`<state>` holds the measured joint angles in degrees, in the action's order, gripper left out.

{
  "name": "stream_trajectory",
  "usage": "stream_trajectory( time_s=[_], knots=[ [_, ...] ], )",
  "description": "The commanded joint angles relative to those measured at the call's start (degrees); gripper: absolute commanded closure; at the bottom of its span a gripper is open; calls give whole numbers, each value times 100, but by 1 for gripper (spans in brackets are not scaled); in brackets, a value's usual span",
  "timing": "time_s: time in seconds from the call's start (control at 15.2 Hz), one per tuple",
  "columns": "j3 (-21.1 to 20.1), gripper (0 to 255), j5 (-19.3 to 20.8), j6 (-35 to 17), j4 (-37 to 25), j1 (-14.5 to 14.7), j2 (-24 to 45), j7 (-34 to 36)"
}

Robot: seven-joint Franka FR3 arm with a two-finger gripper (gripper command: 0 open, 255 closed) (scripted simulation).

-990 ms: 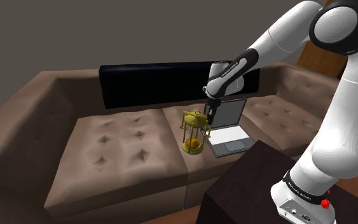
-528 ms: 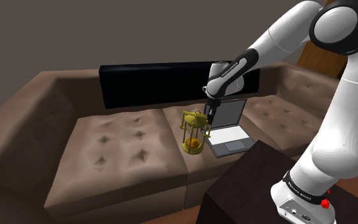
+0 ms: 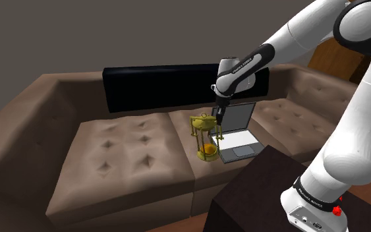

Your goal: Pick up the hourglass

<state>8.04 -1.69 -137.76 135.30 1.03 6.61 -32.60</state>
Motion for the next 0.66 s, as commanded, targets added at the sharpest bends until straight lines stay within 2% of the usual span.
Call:
stream_trajectory(
  time_s=[0.0, 0.46, 0.59],
  knots=[
    [7, 255, 29, 160, -47, 1, -120, 18],
    [17, 255, 115, 697, -191, 8, -517, 81],
    [17, 255, 116, 709, -195, 8, -525, 82]
  ],
)
